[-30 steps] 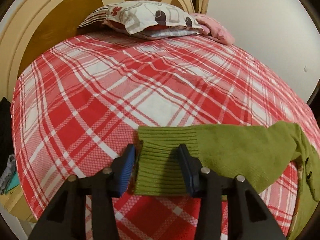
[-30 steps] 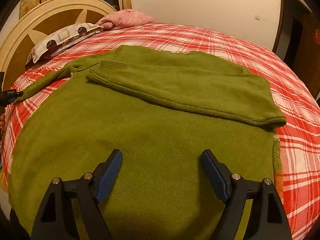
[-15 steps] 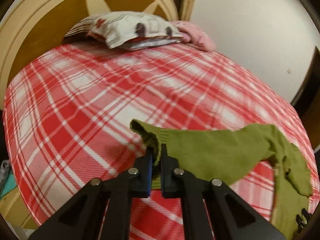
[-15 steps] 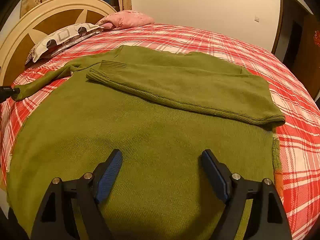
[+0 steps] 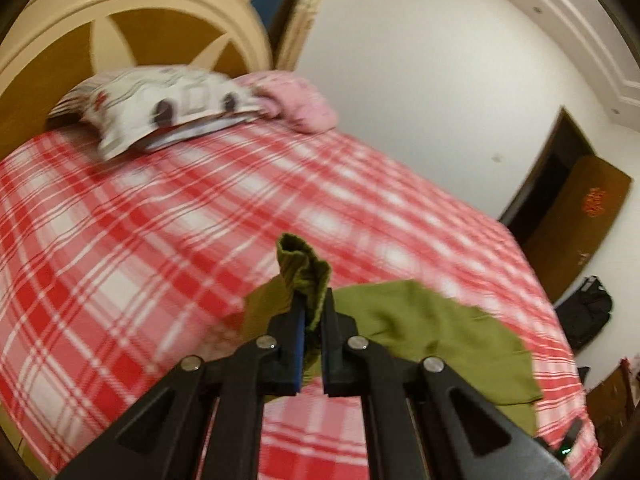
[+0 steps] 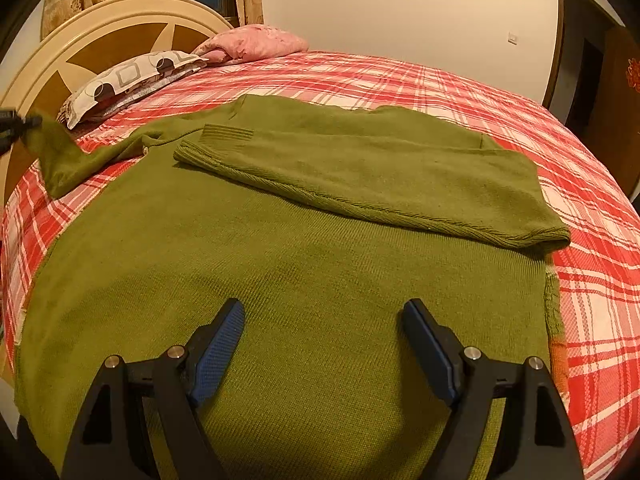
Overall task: Fold small clothes
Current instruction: 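Fold that sleeve across the sweater body with the left gripper and release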
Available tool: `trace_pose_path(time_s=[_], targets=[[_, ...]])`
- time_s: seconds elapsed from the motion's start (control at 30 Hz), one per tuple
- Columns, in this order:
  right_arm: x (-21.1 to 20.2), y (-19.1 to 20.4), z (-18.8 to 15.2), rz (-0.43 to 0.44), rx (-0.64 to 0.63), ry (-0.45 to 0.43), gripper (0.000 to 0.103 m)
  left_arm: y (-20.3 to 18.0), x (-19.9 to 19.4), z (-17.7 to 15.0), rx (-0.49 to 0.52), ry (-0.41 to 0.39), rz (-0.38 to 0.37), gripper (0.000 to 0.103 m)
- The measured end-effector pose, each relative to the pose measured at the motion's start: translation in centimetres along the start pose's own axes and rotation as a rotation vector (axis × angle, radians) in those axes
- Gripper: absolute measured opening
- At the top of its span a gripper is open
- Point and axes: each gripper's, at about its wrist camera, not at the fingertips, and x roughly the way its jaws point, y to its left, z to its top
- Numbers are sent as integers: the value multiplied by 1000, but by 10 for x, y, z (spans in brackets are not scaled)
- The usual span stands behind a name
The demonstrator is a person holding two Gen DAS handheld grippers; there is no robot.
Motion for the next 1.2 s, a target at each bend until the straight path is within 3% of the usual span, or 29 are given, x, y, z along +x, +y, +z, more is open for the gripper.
trace_pose_path(time_s=[0.13, 0.4, 0.53, 0.7, 0.97, 1.0, 1.07, 1.1, 1.13, 1.2], targets=[[-1, -2, -1, 9, 11, -8, 82, -58, -8, 14, 63, -22, -107, 6], [-5, -9, -3, 58, 57, -31, 82, -158, -8, 21, 200, -37, -250, 6], [-8, -19, -5, 113, 109, -53, 82, -199, 5, 12, 277, -22, -292, 6], [-12, -32, -7, 194, 192, -84, 82, -250, 39, -22, 364, 69, -365, 6], [-11, -34, -7, 217, 212, -91, 82, -298, 91, -95, 549, 160, -293, 14], [-10, -34, -7, 218, 212, -90, 82, -297, 91, -99, 554, 164, -291, 21], [-10, -35, -8, 222, 215, -91, 82, -290, 85, -101, 555, 161, -288, 44], [-11, -35, -8, 225, 217, -92, 82, -283, 80, -101, 558, 141, -273, 65], [-11, -35, -8, 228, 219, -92, 82, -279, 82, -99, 562, 122, -250, 77], [-10, -36, -8, 232, 222, -94, 82, -257, 77, -97, 572, 91, -204, 78]])
